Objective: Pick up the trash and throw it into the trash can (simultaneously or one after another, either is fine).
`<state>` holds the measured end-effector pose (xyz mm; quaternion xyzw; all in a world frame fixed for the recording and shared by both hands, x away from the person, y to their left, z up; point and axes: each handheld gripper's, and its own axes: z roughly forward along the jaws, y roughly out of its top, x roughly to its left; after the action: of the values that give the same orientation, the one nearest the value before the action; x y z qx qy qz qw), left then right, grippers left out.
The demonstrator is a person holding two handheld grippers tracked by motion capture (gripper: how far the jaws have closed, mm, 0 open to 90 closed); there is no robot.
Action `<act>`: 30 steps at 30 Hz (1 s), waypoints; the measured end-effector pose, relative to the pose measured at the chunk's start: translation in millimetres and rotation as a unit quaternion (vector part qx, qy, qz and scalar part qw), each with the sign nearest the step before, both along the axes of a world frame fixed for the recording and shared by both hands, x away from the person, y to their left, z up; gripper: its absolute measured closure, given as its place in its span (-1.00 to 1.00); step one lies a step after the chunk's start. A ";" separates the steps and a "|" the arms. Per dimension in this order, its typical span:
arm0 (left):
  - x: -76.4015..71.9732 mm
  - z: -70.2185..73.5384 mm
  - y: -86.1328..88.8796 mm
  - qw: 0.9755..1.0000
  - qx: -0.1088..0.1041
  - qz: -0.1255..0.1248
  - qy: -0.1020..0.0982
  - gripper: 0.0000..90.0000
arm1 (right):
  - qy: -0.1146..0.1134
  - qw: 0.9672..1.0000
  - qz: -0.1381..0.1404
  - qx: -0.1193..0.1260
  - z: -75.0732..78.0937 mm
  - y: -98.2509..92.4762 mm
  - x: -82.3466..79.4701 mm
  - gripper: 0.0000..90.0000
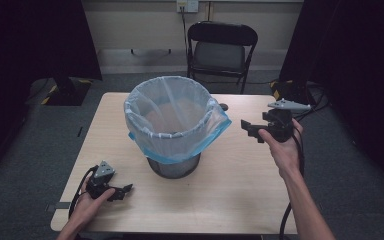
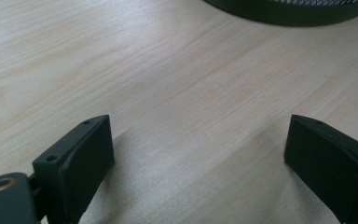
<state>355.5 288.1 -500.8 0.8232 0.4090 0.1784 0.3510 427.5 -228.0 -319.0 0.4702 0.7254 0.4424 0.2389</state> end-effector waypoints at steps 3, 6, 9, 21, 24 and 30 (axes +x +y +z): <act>0.0 0.0 0.0 1.000 0.000 0.000 0.000 -0.83 | 0.010 1.000 -0.005 0.002 -9.3 -3.2 -3.3 -0.67; -0.1 -0.1 -0.1 1.000 -0.001 0.001 0.000 -0.83 | 0.018 1.000 -0.008 0.006 -18.9 -5.4 -7.9 -0.67; 0.0 0.0 -0.1 1.000 0.000 0.000 0.000 -0.83 | 0.026 1.000 -0.002 0.006 -27.4 -5.6 -11.5 -0.67; -0.1 0.0 -0.1 1.000 0.001 0.001 0.000 -0.83 | 0.044 0.999 -0.003 -0.013 -60.7 -3.7 -28.8 -0.67; 0.0 0.0 -0.1 1.000 0.000 0.000 0.000 -0.83 | 0.054 0.998 -0.004 -0.015 -70.2 -5.5 -33.0 -0.67; -0.1 -0.1 -0.2 1.000 0.000 0.001 0.000 -0.83 | 0.074 0.997 -0.010 -0.017 -89.4 -10.5 -42.7 -0.67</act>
<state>355.3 287.9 -500.8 0.8227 0.4098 0.1790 0.3509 384.8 -238.4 -408.4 0.5046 0.7438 0.3918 0.1965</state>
